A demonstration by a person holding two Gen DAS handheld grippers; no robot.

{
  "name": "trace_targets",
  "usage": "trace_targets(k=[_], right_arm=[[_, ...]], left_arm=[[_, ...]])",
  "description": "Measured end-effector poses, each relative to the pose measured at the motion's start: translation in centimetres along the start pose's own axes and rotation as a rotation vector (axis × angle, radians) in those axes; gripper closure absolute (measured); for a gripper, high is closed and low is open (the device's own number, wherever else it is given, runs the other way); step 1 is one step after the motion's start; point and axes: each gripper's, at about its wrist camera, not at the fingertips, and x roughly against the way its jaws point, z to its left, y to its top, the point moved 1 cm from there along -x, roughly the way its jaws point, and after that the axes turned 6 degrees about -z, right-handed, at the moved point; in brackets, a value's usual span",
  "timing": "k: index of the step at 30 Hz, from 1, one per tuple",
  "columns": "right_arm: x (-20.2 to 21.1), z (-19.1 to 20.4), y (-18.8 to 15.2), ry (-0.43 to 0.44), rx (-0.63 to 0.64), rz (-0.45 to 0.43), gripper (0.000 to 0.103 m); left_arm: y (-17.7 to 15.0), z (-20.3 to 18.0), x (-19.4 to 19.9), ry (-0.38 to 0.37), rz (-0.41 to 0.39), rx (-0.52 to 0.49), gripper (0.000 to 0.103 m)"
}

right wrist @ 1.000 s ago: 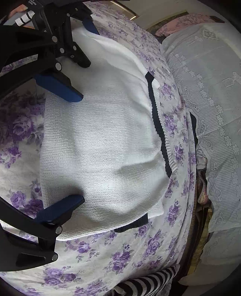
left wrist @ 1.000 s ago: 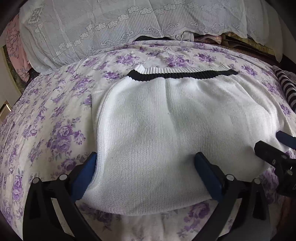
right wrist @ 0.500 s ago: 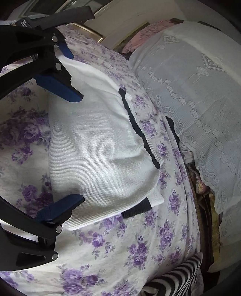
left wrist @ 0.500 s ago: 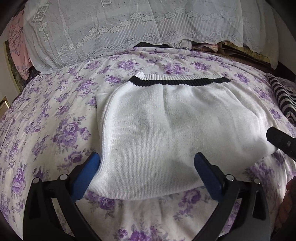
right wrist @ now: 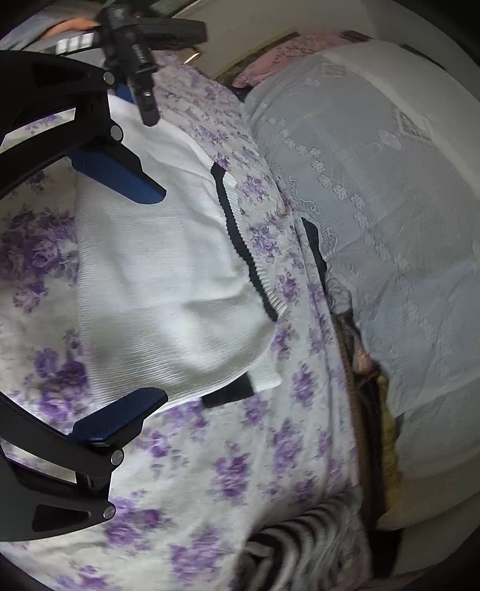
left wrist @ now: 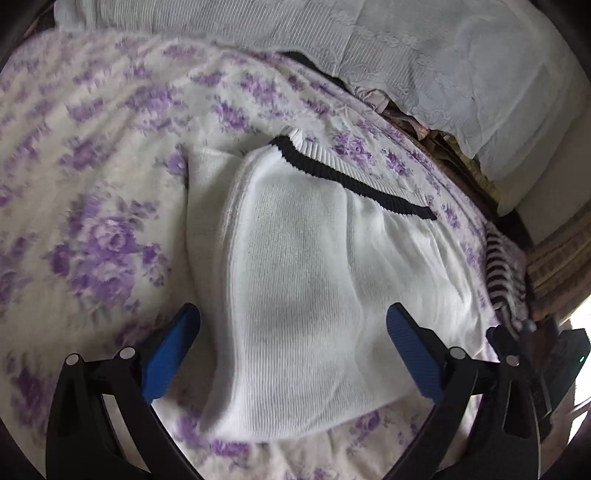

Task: Fold small clothes
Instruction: 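Move the left tool to the sweater's side edge and grasp it, then fold the grasped side over the sweater toward the right tool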

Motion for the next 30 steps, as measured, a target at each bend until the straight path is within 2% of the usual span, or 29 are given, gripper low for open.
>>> trace_targets(k=[3,6,7,8,11,12,14,18,20,21,23,24,27,30], right_arm=[[-1.2,2.4,1.2,-0.030,0.171,-0.004,0.003],[-3.2,4.0,1.8,-0.078,0.302,0.000,0.003],[-3.7,4.1,1.9,-0.087,0.314,0.003,0.003],[-4.5,4.0,2.0,-0.090,0.314,0.014,0.003],[-6.6,2.5,1.3,-0.073,0.241,0.088,0.003],[-7.6,1.6,1.0,-0.063,0.201,0.150,0.003],[-7.8,0.8,1.2,-0.021,0.149,0.158,0.003],[-7.4,0.7,0.9,-0.009,0.136,0.149,0.003],[-7.4,1.3,0.7,-0.028,0.160,0.154,0.003],[-7.5,1.4,0.6,-0.033,0.167,0.156,0.003],[-7.6,1.5,0.7,-0.035,0.171,0.160,0.003],[-7.9,1.6,0.8,-0.037,0.174,0.164,0.003],[-7.5,1.8,1.8,-0.050,0.166,0.139,0.003],[-7.4,2.4,3.0,-0.051,0.152,0.084,0.003]], left_arm=[[0.3,0.2,-1.5,-0.007,0.041,-0.012,0.005],[0.1,-0.4,-2.0,-0.005,0.035,-0.057,0.006],[0.2,-0.5,-2.1,-0.005,0.031,-0.068,0.009],[0.3,-0.5,-2.2,-0.003,0.029,-0.074,0.019],[1.0,0.2,-2.5,-0.022,0.032,-0.067,0.041],[1.3,0.5,-2.5,-0.030,0.034,-0.063,0.046],[1.7,0.9,-2.6,-0.060,0.038,-0.048,0.052],[1.6,1.1,-2.6,-0.066,0.037,-0.032,0.051],[1.7,1.3,-3.0,-0.064,0.039,-0.016,0.039],[1.7,1.3,-3.1,-0.064,0.033,-0.012,0.037],[1.8,0.8,-3.4,-0.057,0.031,-0.025,0.025],[1.8,0.1,-3.7,-0.040,0.030,-0.043,0.024],[1.4,-1.2,-4.0,0.034,0.008,-0.121,0.028],[1.4,-0.7,-3.2,0.015,-0.006,-0.106,0.042]])
